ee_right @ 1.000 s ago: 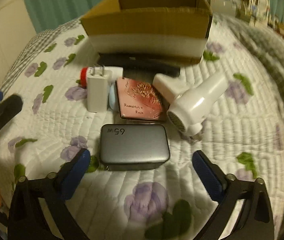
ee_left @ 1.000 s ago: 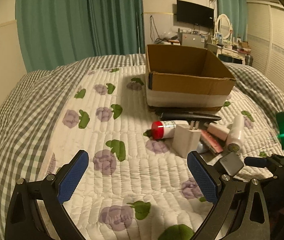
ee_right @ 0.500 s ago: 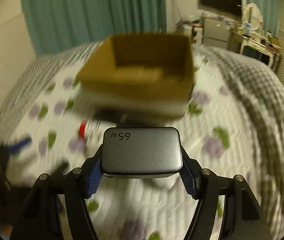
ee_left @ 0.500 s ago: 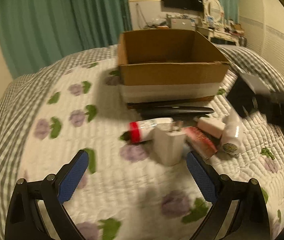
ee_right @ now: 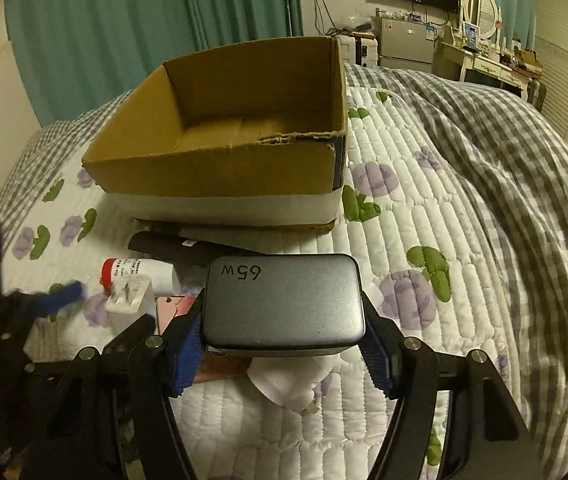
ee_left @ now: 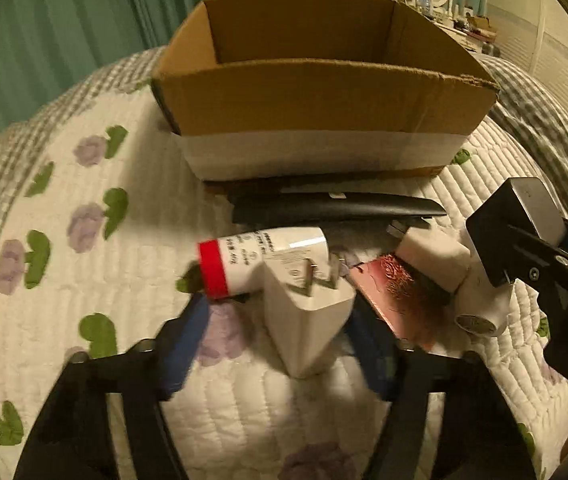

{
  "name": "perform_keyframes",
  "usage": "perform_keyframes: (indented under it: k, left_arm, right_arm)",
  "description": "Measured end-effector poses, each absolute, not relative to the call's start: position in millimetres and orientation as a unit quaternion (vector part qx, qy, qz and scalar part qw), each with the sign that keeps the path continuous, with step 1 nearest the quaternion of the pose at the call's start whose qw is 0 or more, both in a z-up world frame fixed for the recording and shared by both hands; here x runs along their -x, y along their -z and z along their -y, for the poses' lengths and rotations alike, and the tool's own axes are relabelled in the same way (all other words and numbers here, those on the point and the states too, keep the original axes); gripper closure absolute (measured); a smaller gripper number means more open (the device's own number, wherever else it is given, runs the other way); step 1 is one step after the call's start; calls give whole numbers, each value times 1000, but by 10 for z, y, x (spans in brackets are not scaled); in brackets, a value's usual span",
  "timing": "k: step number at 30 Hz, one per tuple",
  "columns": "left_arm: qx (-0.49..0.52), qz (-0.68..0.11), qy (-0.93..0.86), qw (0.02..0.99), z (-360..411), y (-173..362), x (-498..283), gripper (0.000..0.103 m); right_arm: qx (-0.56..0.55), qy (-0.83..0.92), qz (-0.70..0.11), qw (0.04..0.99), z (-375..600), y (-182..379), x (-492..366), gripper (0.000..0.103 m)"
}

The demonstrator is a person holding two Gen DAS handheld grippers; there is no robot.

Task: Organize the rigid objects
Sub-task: 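Grasp the small white plug charger with the left gripper, then lower the white charger into the box with the left gripper while the right drops the power bank in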

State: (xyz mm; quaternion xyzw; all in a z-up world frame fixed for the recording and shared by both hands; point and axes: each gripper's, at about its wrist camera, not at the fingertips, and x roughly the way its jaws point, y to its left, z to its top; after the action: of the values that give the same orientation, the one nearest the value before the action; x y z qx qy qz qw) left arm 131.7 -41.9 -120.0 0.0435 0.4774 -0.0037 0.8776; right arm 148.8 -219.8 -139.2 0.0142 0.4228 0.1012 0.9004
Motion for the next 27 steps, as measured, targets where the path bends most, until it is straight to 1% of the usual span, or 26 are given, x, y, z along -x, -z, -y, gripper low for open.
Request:
perform_keyframes:
  k: [1, 2, 7, 11, 17, 23, 27]
  left_arm:
    - [-44, -477, 12, 878, 433, 1195, -1308, 51]
    - [-44, -476, 25, 878, 458, 1183, -1288, 68]
    - [-51, -461, 17, 886, 510, 1072, -1173, 73]
    - [-33, -436, 17, 899, 467, 823, -1029, 75]
    - [-23, -394, 13, 919, 378, 375, -1005, 75]
    - [-11, -341, 20, 940, 298, -193, -1202, 75]
    - [-20, -318, 20, 948, 315, -430, -1465, 75]
  right_arm:
    - [-14, -101, -422, 901, 2197, 1389, -1486, 36]
    - [-14, -101, -421, 901, 2195, 1385, -1478, 36]
    - [-6, -103, -413, 905, 2180, 1321, -1405, 36]
    - [-7, -104, -399, 911, 2201, 1192, -1332, 36]
    - [-1, -103, -374, 922, 2221, 943, -1258, 36]
    - [-10, -118, -341, 932, 2232, 512, -1409, 36]
    - [-7, -128, -308, 943, 2213, 100, -1686, 36]
